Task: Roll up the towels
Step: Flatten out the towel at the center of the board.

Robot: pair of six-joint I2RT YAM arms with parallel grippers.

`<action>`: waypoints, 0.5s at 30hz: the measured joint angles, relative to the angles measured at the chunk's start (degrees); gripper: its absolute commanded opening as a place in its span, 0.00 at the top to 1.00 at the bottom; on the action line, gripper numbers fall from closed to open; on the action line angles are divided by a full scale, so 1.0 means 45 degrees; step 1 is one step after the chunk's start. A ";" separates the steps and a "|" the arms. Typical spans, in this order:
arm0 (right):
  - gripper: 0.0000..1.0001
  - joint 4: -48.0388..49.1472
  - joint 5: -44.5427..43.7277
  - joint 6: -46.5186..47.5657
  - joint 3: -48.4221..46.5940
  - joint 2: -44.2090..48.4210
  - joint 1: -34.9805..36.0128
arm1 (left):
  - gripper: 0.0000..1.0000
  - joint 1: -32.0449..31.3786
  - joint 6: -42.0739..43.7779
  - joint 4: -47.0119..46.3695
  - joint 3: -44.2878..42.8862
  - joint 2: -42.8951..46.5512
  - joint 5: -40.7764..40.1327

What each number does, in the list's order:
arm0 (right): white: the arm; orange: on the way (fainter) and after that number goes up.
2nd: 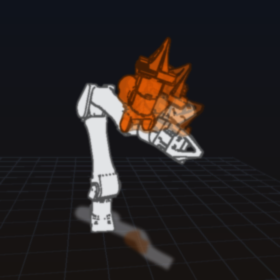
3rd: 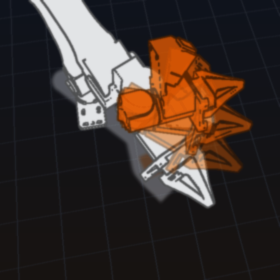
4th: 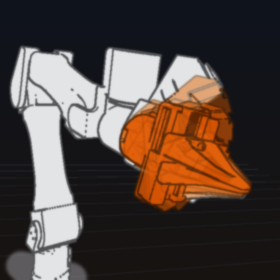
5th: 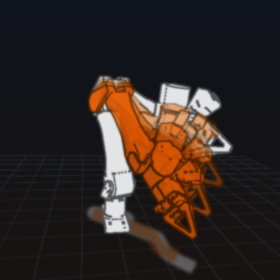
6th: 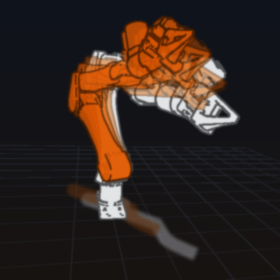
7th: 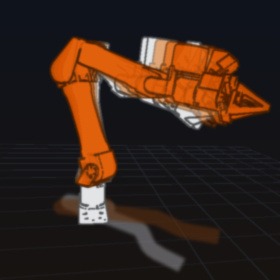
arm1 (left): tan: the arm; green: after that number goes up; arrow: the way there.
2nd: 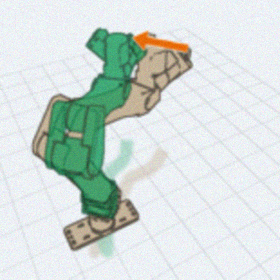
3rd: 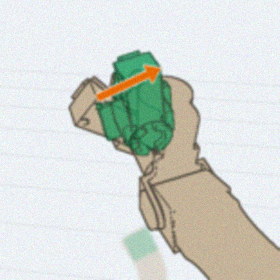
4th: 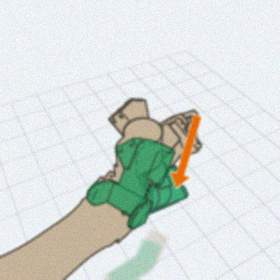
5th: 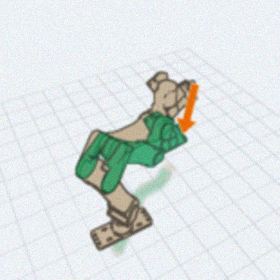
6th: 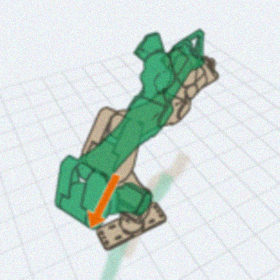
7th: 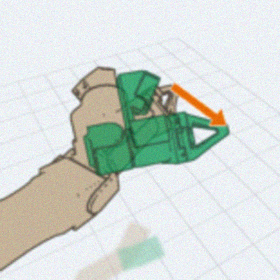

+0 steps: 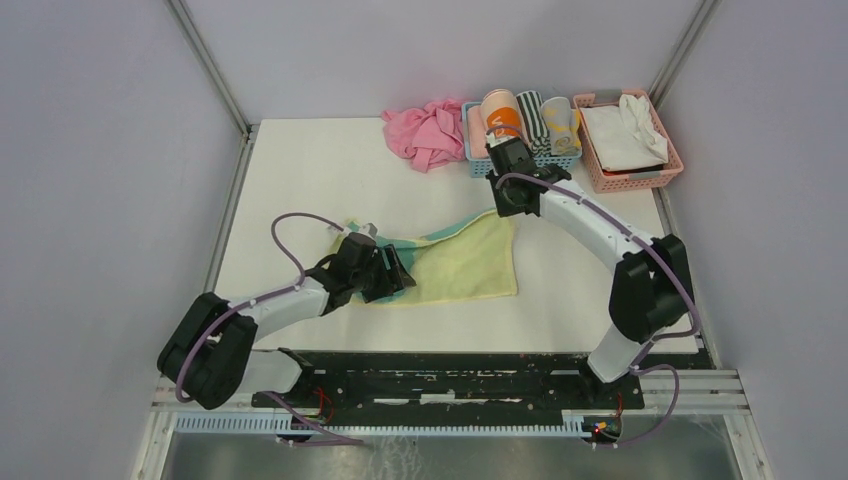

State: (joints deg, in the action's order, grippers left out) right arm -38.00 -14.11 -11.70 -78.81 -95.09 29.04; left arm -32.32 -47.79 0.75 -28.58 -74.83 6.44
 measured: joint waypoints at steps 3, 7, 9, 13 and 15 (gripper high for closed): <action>0.59 0.0029 -0.0321 -0.0087 -0.0199 -0.0452 -0.0267 | 0.22 -0.0015 -0.0102 0.0257 -0.0005 0.0243 0.0039; 0.53 -0.0010 0.0257 -0.0068 0.0146 -0.0039 -0.0223 | 0.19 0.0092 -0.0126 0.1141 -0.0214 0.1433 -0.0466; 0.52 0.0053 0.0831 -0.0126 0.0816 0.0549 -0.0194 | 0.19 0.0335 -0.0117 0.1506 -0.0495 0.1996 -0.0792; 0.52 0.0238 0.2161 -0.0495 0.2691 0.1705 -0.0019 | 0.19 0.1909 -0.0029 0.1676 -0.0899 0.2181 -0.0971; 0.52 0.0408 0.2735 -0.0729 0.3526 0.1807 0.0073 | 0.19 0.2676 0.0010 0.1812 -0.0899 0.1996 -0.1049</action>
State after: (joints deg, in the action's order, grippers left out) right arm -36.16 -1.80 -14.98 -62.94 -86.96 29.36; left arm -20.27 -47.75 8.91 -32.62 -65.84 1.72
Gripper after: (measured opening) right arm 0.479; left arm 0.806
